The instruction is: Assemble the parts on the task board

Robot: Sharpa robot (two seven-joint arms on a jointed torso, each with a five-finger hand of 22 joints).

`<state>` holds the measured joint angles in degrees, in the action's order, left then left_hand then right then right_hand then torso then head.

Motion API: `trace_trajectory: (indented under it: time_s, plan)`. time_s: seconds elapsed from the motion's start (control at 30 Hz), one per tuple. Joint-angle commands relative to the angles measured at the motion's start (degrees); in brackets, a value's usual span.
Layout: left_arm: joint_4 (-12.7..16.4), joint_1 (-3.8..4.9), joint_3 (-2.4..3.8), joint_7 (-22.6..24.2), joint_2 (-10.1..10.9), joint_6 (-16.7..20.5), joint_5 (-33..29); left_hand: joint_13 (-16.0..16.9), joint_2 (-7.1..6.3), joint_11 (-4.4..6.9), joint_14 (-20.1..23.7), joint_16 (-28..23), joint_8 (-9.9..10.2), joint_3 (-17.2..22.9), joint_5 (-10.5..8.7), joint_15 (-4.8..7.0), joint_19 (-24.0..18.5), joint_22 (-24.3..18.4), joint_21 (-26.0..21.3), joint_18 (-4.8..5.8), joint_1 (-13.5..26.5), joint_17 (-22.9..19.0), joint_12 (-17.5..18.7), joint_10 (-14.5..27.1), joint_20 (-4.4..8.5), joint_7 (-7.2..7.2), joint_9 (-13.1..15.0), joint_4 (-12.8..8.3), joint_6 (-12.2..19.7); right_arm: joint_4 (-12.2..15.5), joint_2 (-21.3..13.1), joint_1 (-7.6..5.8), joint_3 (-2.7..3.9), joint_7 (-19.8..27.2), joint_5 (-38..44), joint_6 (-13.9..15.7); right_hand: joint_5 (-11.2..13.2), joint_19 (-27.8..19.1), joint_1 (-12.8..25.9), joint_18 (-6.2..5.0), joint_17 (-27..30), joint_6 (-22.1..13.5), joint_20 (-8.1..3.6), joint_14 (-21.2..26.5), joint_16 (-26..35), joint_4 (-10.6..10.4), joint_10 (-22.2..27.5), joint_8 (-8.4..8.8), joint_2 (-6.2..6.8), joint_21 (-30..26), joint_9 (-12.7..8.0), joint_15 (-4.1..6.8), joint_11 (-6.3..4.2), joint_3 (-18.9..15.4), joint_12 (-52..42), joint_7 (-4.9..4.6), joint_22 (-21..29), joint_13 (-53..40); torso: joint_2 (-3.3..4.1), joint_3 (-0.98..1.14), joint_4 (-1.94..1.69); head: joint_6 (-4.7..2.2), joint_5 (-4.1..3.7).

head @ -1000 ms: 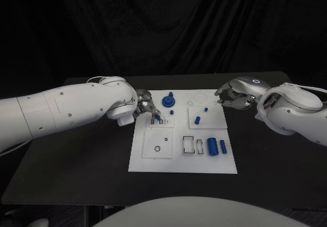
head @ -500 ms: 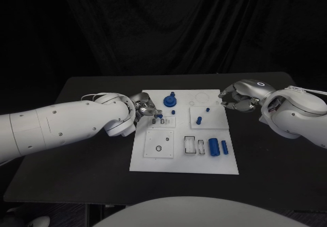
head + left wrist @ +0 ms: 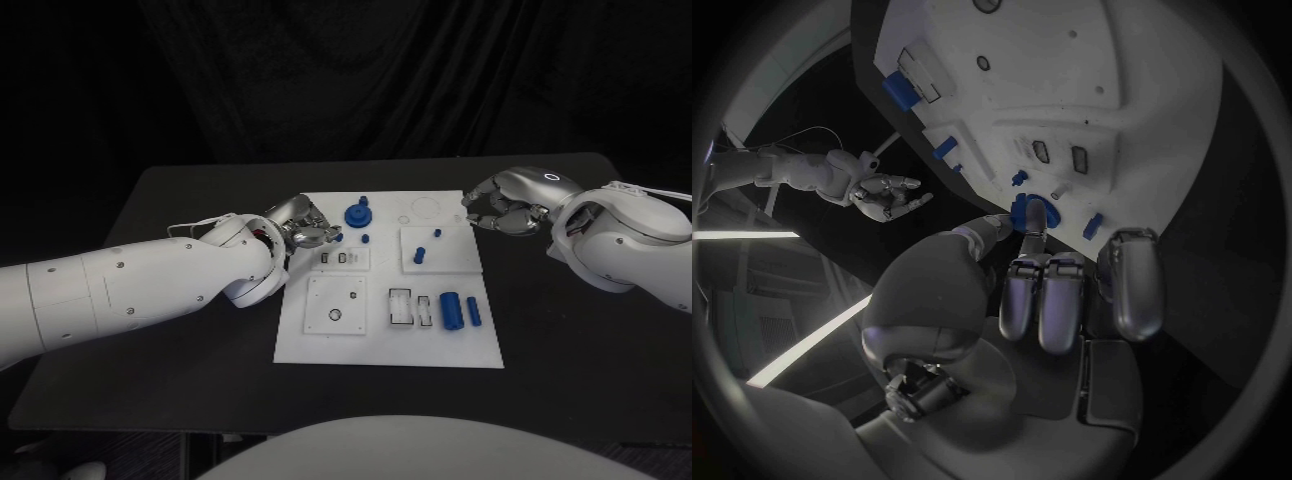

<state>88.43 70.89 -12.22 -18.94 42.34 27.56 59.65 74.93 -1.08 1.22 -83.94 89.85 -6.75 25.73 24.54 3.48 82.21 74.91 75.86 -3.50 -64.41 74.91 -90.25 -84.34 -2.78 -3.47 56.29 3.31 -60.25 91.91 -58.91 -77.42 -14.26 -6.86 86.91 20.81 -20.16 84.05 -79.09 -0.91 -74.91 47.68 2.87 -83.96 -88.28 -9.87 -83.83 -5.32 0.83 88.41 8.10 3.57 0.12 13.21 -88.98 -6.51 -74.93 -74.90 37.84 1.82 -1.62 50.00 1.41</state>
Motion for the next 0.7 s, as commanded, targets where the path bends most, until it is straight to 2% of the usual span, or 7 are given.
trace_trajectory:
  time_s: [0.03, 0.13, 0.2, 0.37, 0.7]
  plan:
    - [-0.05, -0.32, 0.05, 1.59, -0.16, 1.92, 1.78, 15.07, 0.4, -0.15, -6.06, 0.15, -0.37, 0.78, -0.14, 0.26, -0.04, 10.6, 0.19, 0.12, 0.29, 15.09, 0.25, -5.66, 0.08, 0.49, 0.0, -0.49, -0.08, 0.13, -0.07, 0.17, 0.03, -0.77, -0.13, 1.25, -0.19, 4.78, 0.2, 0.35, -12.12, 0.39, 0.3, -5.34, 0.3, -0.02, -4.84, 0.35, -0.19, -0.25, -0.09, -0.35, 0.36, 0.33, 0.24, 0.16, -14.33, -13.25, -0.11, -0.01, 0.1, 0.0, 0.19]
    - [-0.17, -0.65, 0.05, 1.27, -0.24, 1.26, 1.86, 15.07, 0.44, -0.15, -6.06, 0.15, -0.39, 0.82, -0.18, 0.27, 0.02, 10.63, 0.28, 0.15, 0.3, 15.09, 0.25, -5.66, 0.08, 0.49, 0.02, -0.43, -0.1, 0.11, -0.04, 0.17, 0.03, -0.76, -0.13, 1.29, -0.19, 4.78, 0.2, 0.35, -12.12, 0.39, 0.3, -5.34, 0.3, -0.02, -4.84, 0.35, -0.19, -0.25, -0.09, -0.35, 0.36, 0.33, 0.24, 0.16, -14.33, -13.25, 0.01, -0.04, 0.06, 0.0, 0.21]
    - [-0.19, -0.85, 0.05, 1.07, -0.26, 0.84, 1.88, 15.07, 0.44, -0.15, -6.06, 0.15, -0.39, 0.82, -0.18, 0.27, 0.02, 10.63, 0.28, 0.15, 0.3, 15.09, 0.25, -5.66, 0.08, 0.49, 0.02, -0.43, -0.1, 0.1, -0.02, 0.17, 0.03, -0.75, -0.14, 1.3, -0.19, 4.78, 0.2, 0.35, -12.12, 0.39, 0.3, -5.34, 0.3, -0.02, -4.84, 0.35, -0.19, -0.25, -0.09, -0.35, 0.36, 0.33, 0.24, 0.16, -14.33, -13.25, 0.01, 0.04, 0.22, 0.0, 0.44]
    - [-0.32, -1.37, 0.05, 0.58, -0.43, -0.33, 1.91, 15.07, 0.47, -0.14, -6.06, 0.15, -0.4, 0.86, -0.21, 0.27, 0.01, 10.62, 0.26, 0.14, 0.31, 15.09, 0.25, -5.66, 0.08, 0.49, 0.04, -0.39, -0.1, 0.1, 0.0, 0.17, 0.03, -0.75, -0.14, 1.25, -0.24, 4.76, 0.24, 0.34, -12.1, 0.41, 0.3, -5.33, 0.32, 0.01, -4.85, 0.36, -0.13, -0.27, -0.11, -0.36, 0.37, 0.36, 0.23, 0.15, -14.32, -13.26, -0.07, 0.16, 0.13, 0.0, 0.38]
    - [0.03, -2.11, 0.05, -0.24, -0.48, -1.38, 1.92, 15.07, 0.47, -0.13, -6.06, 0.15, -0.46, 0.89, -0.36, 0.3, 0.1, 10.67, 0.39, 0.17, 0.41, 15.09, 0.25, -5.66, 0.1, 0.5, 0.1, -0.24, -0.15, 0.19, -0.04, 0.17, 0.03, -0.77, -0.14, 1.1, -0.24, 4.76, 0.24, 0.34, -12.1, 0.41, 0.3, -5.33, 0.32, 0.01, -4.85, 0.36, -0.13, -0.27, -0.11, -0.36, 0.37, 0.36, 0.23, 0.15, -14.32, -13.26, 0.05, 0.09, 0.05, 0.0, 0.52]
